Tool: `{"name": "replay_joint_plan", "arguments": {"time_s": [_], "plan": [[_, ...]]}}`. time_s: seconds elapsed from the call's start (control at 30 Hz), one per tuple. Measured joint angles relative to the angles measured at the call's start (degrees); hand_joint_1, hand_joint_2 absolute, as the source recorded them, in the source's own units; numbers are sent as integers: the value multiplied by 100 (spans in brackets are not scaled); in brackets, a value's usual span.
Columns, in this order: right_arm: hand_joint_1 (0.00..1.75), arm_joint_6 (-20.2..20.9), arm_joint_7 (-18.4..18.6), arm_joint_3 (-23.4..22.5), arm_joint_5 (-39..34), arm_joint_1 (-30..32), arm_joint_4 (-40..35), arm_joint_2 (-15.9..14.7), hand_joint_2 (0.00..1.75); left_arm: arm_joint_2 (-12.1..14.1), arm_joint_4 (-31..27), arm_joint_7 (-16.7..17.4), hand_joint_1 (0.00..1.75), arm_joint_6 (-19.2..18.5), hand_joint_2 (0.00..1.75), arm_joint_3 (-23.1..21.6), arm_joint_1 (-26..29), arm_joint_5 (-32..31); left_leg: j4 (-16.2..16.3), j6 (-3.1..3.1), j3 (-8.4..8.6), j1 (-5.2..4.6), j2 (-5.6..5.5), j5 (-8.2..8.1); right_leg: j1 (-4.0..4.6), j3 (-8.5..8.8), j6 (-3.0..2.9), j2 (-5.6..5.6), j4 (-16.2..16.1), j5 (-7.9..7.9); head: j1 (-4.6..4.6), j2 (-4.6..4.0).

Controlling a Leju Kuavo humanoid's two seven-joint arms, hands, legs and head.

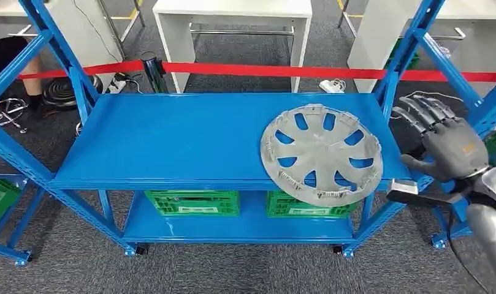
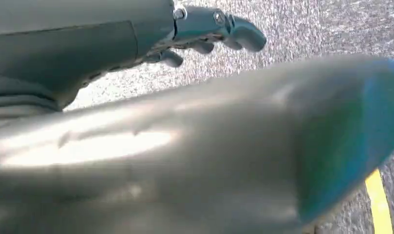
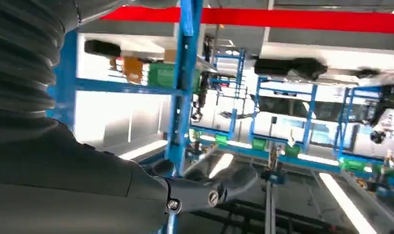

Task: Take the parts from the cabinet and place them on the table.

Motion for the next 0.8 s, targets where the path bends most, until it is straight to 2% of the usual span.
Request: {"name": "replay_joint_plan", "arguments": {"time_s": [0.03,0.07,0.1,0.17,0.2,0.23,0.27,0.3,0.37,0.4,0.43,0.47,0.5,0.53,0.57,0.63,0.7,0.8], "plan": [[0,-18,9,-13,20,6,0,22,175,0,0,-2,0,-4,0,0,3,0,-7,-38,-7,-2,-1,24,-16,-16,-48,-1,-13,38,4,0],[0,-35,15,-24,50,14,0,44,175,4,0,-4,0,-7,0,2,1,0,44,-72,-48,10,1,-33,-53,-37,-99,-20,-40,90,2,0],[0,-55,15,-37,72,32,-11,62,175,4,0,-15,0,-11,0,2,1,0,207,-108,-126,17,3,-238,-54,-71,-130,-20,-42,118,-4,0],[0,-103,18,-57,103,101,-20,112,175,4,0,-41,0,-30,0,2,0,-2,1014,-159,-418,35,3,-791,-54,-164,-161,-24,-42,173,-11,0],[0,-120,20,-61,114,138,-20,134,175,4,0,-61,0,-64,0,2,3,-4,1444,-171,-565,40,3,-989,-52,-216,-159,-27,-40,208,-11,0],[0,-136,33,-72,122,180,-20,171,175,4,2,-102,0,-122,0,2,6,-9,1726,-176,-633,43,3,-1083,-50,-264,-154,-27,-40,230,-11,0],[0,-144,33,-85,144,211,-20,204,175,4,4,-136,0,-221,0,2,8,-9,1703,-170,-556,43,3,-1037,-50,-303,-143,-27,-39,263,-11,0],[0,-144,29,-103,153,227,-20,234,175,11,4,-162,0,-306,0,2,8,-9,1415,-156,-334,43,3,-893,-53,-334,-129,-26,-39,292,-11,0],[0,-149,-8,-149,164,228,-20,286,175,18,0,-175,0,-360,0,2,2,-9,356,-110,357,43,2,-533,-58,-367,-86,-18,-38,339,-11,0],[0,-153,-22,-166,173,226,-20,304,175,22,0,-173,0,-413,0,2,-12,-7,-75,-76,579,40,-5,-614,-54,-365,-51,-18,-32,362,-11,0],[0,-157,-26,-181,190,219,-11,321,175,22,0,-175,0,-463,0,2,-18,0,-103,-36,577,18,-2,-572,-15,-377,-19,-11,-21,371,0,0],[0,-164,-33,-186,206,196,-7,337,175,20,0,-175,0,-470,0,2,-17,0,-110,-12,563,18,0,-556,-21,-382,15,-12,-36,388,-4,0],[0,-166,-33,-190,214,187,6,361,175,13,2,-173,0,-461,0,2,-10,-2,-119,-17,557,25,2,-541,-19,-377,-91,-12,-35,306,2,0],[0,-166,-35,-197,221,186,13,367,175,15,0,-170,0,-433,0,2,3,2,-117,1,555,21,0,-530,-14,-374,-149,-12,-43,390,2,0],[0,-166,-39,-208,214,182,20,385,175,20,0,-166,0,-395,0,7,6,18,-114,26,546,15,0,-515,-17,-367,-121,-12,-67,402,0,0],[0,-134,-116,-225,123,162,41,415,175,18,0,-175,0,-350,0,7,-5,-9,-110,58,524,11,2,-495,-23,-362,-13,-6,-116,475,0,0],[0,119,-157,-227,-99,129,61,446,175,20,0,-192,0,-343,0,7,-8,-9,-106,67,512,11,5,-489,-22,-362,14,-3,-144,496,2,0],[0,853,-230,-229,-621,75,201,499,175,17,2,-236,0,-328,0,7,-8,-15,-99,76,504,9,7,-486,-22,-361,36,7,-157,510,2,0]]}}
